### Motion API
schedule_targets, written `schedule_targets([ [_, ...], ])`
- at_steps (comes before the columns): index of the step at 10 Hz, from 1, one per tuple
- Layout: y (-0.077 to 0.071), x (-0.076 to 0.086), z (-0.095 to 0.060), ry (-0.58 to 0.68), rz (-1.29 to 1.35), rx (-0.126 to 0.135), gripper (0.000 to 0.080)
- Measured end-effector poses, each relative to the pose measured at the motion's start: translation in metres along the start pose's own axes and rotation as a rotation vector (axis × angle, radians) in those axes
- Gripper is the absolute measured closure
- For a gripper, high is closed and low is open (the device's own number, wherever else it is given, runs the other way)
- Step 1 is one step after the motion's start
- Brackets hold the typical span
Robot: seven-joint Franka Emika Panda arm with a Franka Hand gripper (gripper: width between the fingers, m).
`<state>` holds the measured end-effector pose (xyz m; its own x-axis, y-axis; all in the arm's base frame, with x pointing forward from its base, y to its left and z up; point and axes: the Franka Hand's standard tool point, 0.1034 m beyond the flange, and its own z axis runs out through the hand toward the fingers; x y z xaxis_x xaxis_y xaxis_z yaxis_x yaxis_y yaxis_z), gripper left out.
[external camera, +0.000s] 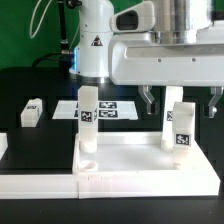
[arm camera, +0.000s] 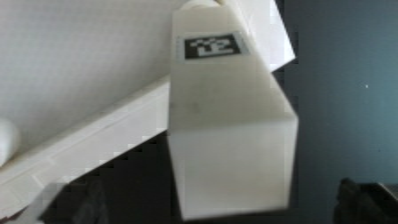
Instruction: Assemble desk
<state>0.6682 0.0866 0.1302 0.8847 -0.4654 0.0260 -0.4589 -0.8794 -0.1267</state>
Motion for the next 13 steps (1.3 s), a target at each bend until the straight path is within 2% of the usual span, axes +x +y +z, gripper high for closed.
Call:
schedule_targets([
  [1, 0.002, -0.005, 0.004, -0.006, -0.001, -0.005, 0.0151],
  [5, 0.003, -0.003, 0.004, -0.005, 0.039, -0.006, 0.0172],
  [7, 0.003, -0.004, 0.005, -0.005, 0.154, -0.006, 0.0516],
  [10, 0.007, -0.005, 0.005, -0.008, 0.383, -0.017, 0.0512],
  [11, 0.007, -0.01, 0.004, -0.001, 0.543, -0.028, 0.0512],
  [13, 0.005, -0.02, 0.002, 0.014, 0.82, -0.031, 0.0512],
])
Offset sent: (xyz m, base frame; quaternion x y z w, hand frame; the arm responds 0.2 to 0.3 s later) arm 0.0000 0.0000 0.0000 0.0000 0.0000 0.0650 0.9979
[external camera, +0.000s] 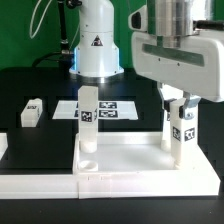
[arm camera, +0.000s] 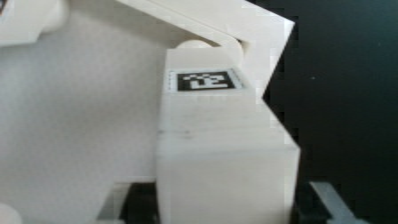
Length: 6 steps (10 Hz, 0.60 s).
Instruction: Assemble desk
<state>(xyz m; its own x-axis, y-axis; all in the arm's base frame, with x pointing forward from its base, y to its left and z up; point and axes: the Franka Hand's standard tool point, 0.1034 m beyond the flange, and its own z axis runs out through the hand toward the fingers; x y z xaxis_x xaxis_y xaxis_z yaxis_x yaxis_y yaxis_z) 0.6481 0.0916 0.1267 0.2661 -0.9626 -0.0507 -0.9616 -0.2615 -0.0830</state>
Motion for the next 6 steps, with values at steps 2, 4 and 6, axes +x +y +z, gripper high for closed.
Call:
schedule_targets([
  [2, 0.004, -0.017, 0.0, -0.001, 0.238, 0.031, 0.0511],
  [4, 0.002, -0.029, 0.001, -0.012, 0.429, 0.087, 0.0511],
  [6, 0.003, -0.027, 0.001, -0.024, 0.506, 0.101, 0.0509],
])
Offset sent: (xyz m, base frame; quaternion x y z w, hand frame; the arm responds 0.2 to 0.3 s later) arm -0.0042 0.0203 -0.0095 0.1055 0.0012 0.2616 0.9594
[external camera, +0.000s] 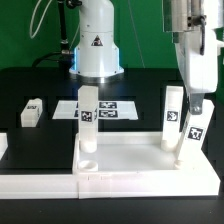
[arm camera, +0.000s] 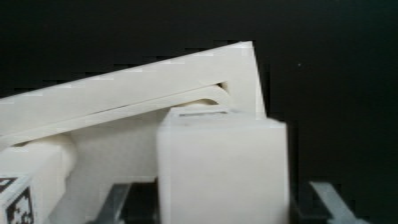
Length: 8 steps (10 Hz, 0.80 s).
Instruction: Assemble desk
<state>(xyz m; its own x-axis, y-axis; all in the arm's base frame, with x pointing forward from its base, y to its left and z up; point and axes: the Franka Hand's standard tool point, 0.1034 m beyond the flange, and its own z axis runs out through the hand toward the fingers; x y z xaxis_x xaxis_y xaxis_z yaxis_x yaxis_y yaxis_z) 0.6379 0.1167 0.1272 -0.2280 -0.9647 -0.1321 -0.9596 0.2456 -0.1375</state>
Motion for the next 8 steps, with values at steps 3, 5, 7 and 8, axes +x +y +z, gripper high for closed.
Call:
schedule_targets([
  [3, 0.001, 0.0, 0.001, 0.001, -0.068, -0.008, 0.0305],
  [5, -0.01, -0.011, 0.0, -0.003, -0.416, -0.067, 0.0193],
  [7, -0.009, -0.012, 0.001, -0.01, -0.561, -0.068, 0.0152],
  [8, -0.009, -0.012, 0.001, -0.011, -0.63, -0.068, 0.0152],
])
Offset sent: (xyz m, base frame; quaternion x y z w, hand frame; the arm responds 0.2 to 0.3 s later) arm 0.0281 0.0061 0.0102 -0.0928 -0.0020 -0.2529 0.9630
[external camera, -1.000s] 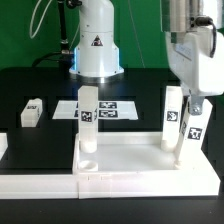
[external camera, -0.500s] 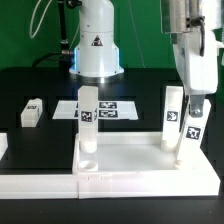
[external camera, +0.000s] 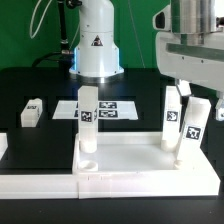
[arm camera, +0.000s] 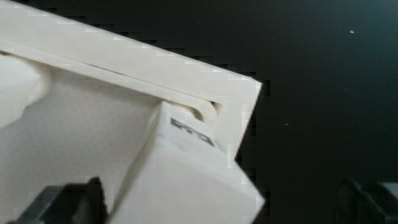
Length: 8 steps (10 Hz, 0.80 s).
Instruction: Assemble desk
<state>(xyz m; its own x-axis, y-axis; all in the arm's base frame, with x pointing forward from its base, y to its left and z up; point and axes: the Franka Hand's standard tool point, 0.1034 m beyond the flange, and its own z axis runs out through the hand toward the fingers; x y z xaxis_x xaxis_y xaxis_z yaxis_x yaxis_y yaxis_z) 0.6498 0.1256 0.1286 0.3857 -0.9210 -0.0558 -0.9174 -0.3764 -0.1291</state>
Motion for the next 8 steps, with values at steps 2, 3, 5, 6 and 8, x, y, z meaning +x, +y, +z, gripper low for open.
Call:
schedule_targets([
  [2, 0.001, 0.002, 0.0, 0.004, -0.227, -0.008, 0.0151],
  [3, 0.004, 0.007, 0.002, 0.006, -0.513, -0.044, 0.0151],
  [5, 0.011, 0.01, 0.012, -0.012, -0.75, -0.06, 0.0151],
  [6, 0.01, 0.011, 0.011, -0.011, -0.749, -0.058, 0.0151],
  [8, 0.01, 0.011, 0.012, -0.011, -0.727, -0.059, 0.0248],
])
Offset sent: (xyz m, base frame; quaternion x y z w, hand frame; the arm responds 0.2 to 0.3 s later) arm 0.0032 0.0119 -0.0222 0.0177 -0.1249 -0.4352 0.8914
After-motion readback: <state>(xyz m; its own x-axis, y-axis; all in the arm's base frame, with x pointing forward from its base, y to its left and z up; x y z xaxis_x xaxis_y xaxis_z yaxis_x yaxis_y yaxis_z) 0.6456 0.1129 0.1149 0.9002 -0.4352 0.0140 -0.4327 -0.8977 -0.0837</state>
